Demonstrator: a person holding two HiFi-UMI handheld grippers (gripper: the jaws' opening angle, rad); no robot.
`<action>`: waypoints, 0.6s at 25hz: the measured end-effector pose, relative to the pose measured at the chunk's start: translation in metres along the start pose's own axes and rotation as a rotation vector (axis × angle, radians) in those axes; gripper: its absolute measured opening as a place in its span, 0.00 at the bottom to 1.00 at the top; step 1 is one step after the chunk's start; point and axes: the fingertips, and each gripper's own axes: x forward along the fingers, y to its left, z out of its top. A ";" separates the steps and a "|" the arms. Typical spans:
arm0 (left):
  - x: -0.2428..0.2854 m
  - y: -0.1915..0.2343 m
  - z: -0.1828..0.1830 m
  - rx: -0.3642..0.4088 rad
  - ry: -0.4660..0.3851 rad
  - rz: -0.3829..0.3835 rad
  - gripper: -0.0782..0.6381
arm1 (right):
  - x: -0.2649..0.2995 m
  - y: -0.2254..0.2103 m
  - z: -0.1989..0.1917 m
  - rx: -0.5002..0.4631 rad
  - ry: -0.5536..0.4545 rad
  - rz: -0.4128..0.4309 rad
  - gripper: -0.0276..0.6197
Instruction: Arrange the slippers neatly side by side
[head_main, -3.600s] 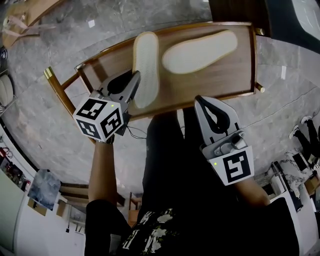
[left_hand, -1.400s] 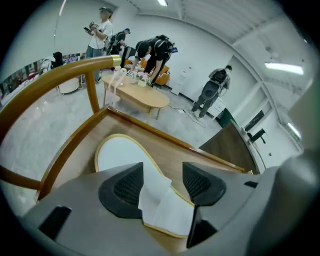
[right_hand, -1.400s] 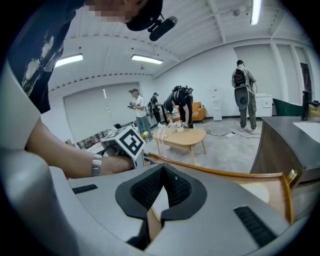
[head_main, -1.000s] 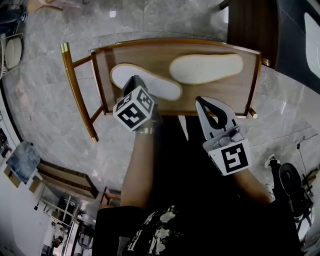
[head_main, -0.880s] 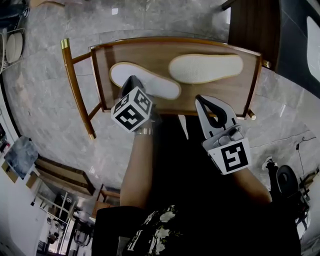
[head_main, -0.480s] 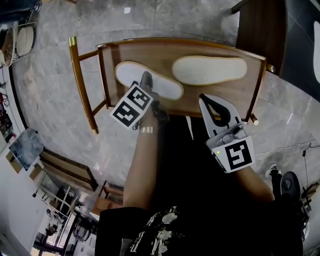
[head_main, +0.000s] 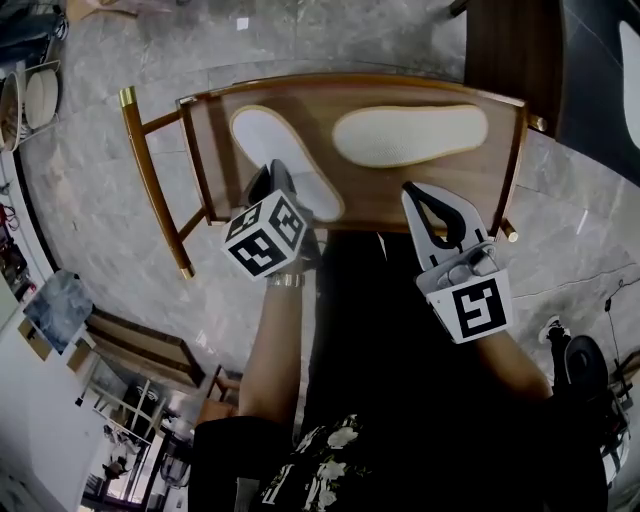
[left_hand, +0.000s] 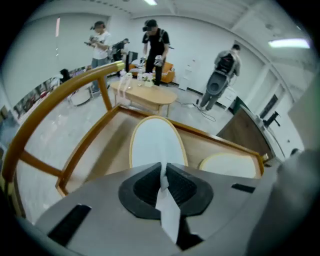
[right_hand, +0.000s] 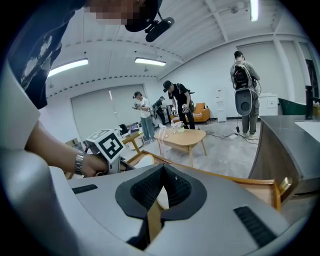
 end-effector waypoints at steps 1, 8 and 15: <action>-0.001 -0.004 0.002 0.065 -0.002 -0.005 0.14 | 0.001 0.000 0.000 0.003 -0.003 -0.003 0.03; 0.003 -0.029 0.007 0.463 0.029 -0.054 0.14 | 0.005 0.010 -0.006 0.007 0.002 -0.003 0.03; 0.003 -0.024 0.018 0.485 0.053 -0.086 0.14 | 0.006 0.012 -0.002 0.028 -0.016 -0.058 0.03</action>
